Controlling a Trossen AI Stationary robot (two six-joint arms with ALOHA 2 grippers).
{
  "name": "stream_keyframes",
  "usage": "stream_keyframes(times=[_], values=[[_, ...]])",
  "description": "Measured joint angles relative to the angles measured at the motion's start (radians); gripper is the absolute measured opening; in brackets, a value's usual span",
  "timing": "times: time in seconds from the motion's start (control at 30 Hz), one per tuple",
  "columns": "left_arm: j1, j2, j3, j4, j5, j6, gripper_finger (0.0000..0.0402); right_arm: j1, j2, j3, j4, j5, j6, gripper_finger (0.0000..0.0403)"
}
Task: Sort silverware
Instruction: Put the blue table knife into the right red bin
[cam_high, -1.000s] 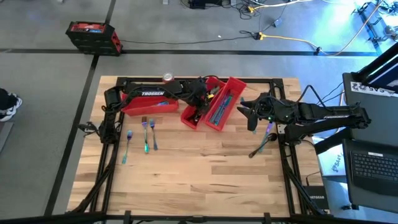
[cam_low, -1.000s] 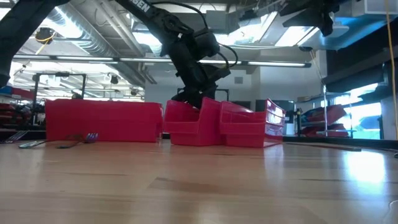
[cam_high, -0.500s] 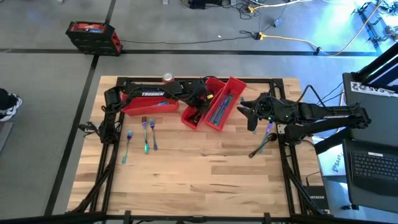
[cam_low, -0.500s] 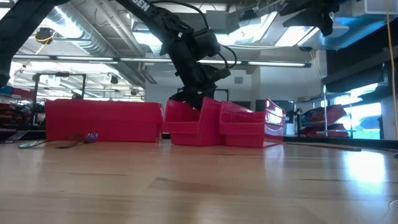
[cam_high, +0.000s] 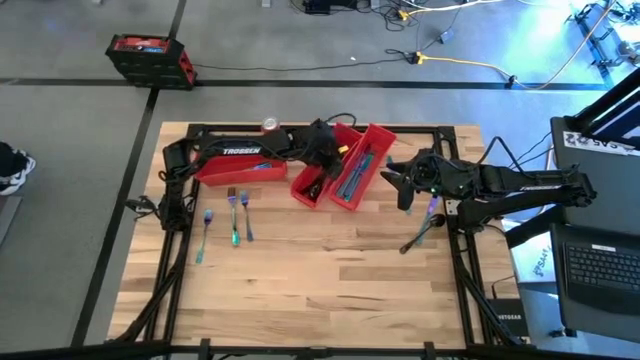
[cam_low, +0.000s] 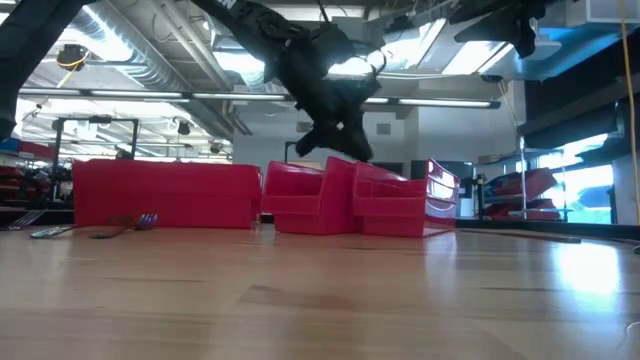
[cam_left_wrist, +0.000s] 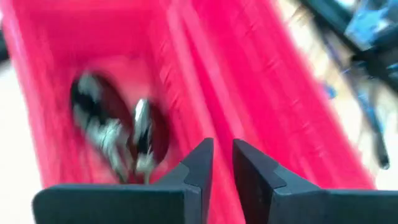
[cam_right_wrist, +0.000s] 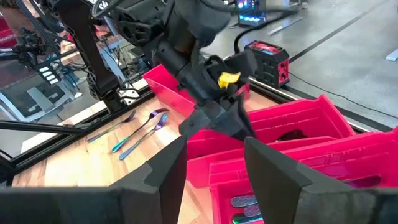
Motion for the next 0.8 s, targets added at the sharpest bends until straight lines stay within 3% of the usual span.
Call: stream_keyframes(times=[0.1,0.27,0.5,0.67,0.8], values=[[-0.01,-0.037,-0.001,0.075,0.017,0.064,0.0045,0.0,0.0,0.0,-0.001,-0.024,0.103,0.0145],[-0.042,-0.103,0.0,0.182,0.024,0.163,0.0045,0.0,0.001,0.0,0.008,-0.023,0.126,0.0145],[-0.069,-0.19,0.001,0.154,0.051,0.277,0.0045,0.0,0.034,0.0,-0.008,0.001,0.135,0.0145],[-0.084,-0.204,0.0,0.128,0.05,0.303,0.0045,0.0,0.087,0.0,-0.003,-0.095,0.181,0.0145],[-0.114,-0.204,-0.004,0.086,0.047,0.324,0.0045,-0.001,0.14,0.0,-0.07,-0.178,0.077,0.0145]])
